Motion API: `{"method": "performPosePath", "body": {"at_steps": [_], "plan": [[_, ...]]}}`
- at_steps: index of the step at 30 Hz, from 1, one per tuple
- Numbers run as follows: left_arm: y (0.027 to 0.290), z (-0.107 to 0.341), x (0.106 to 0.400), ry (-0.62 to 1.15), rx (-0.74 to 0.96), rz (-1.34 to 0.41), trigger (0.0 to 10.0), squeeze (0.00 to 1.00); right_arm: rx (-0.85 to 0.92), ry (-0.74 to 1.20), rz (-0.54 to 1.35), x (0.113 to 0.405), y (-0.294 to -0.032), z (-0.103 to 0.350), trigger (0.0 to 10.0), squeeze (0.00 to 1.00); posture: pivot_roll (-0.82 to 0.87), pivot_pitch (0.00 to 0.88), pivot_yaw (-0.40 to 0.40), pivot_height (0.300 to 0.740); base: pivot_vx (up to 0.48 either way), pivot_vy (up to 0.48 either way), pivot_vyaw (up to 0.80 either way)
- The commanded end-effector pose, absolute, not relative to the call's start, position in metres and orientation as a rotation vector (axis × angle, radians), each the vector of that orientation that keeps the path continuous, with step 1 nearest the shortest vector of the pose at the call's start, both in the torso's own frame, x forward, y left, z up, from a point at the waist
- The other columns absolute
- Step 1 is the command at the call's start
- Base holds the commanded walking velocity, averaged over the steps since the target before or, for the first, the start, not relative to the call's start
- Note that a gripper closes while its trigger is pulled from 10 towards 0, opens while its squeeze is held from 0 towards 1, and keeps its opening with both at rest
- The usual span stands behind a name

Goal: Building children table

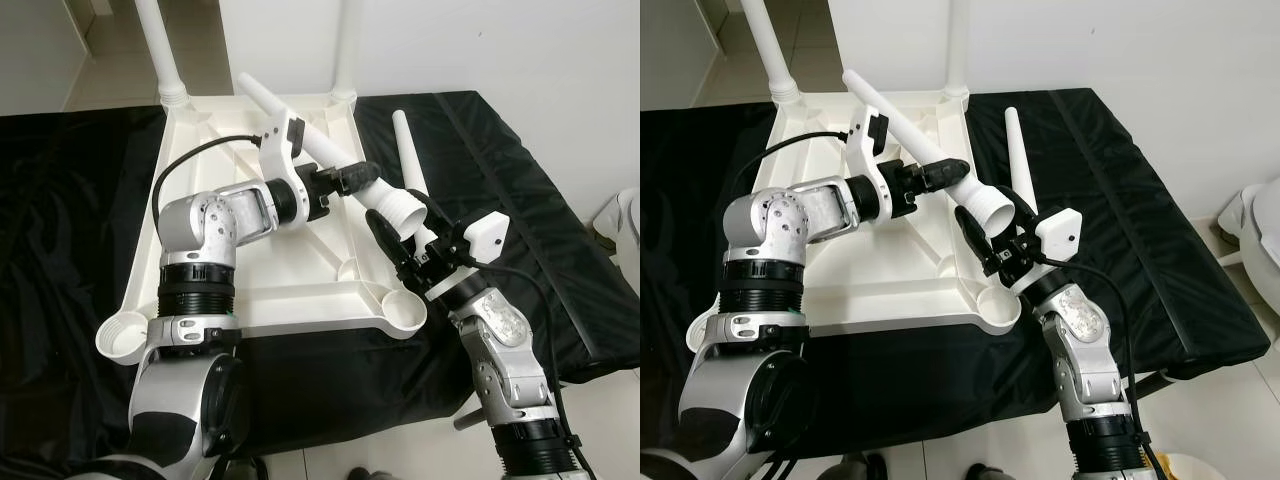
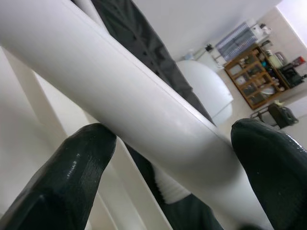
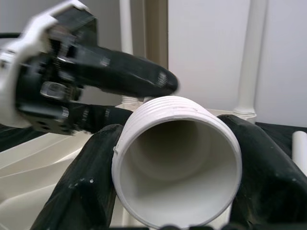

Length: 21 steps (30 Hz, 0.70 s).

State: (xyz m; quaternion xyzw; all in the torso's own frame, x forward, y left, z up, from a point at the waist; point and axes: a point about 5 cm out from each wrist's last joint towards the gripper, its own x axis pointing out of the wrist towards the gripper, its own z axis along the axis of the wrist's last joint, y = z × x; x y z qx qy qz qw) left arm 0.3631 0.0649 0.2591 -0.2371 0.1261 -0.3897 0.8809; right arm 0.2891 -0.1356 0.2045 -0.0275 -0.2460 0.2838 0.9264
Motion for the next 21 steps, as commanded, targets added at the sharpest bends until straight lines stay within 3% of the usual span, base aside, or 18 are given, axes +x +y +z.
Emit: {"method": "performPosePath", "body": {"at_steps": [1, 21], "plan": [[0.061, 0.256, 0.368, 0.282, -0.469, -0.782, 10.0, 0.00, -0.042, -0.528, 0.615, 0.284, -0.129, 0.208, 10.0, 0.00, -0.05, 0.134, 0.038, 0.740, 0.000, 0.000, 0.00], [0.071, 0.270, 0.404, 0.285, -0.663, -0.566, 10.0, 0.00, -0.103, -0.511, 0.710, 0.274, -0.118, 0.201, 10.0, 0.00, -0.05, 0.140, 0.043, 0.740, 0.000, 0.000, 0.00]]}}
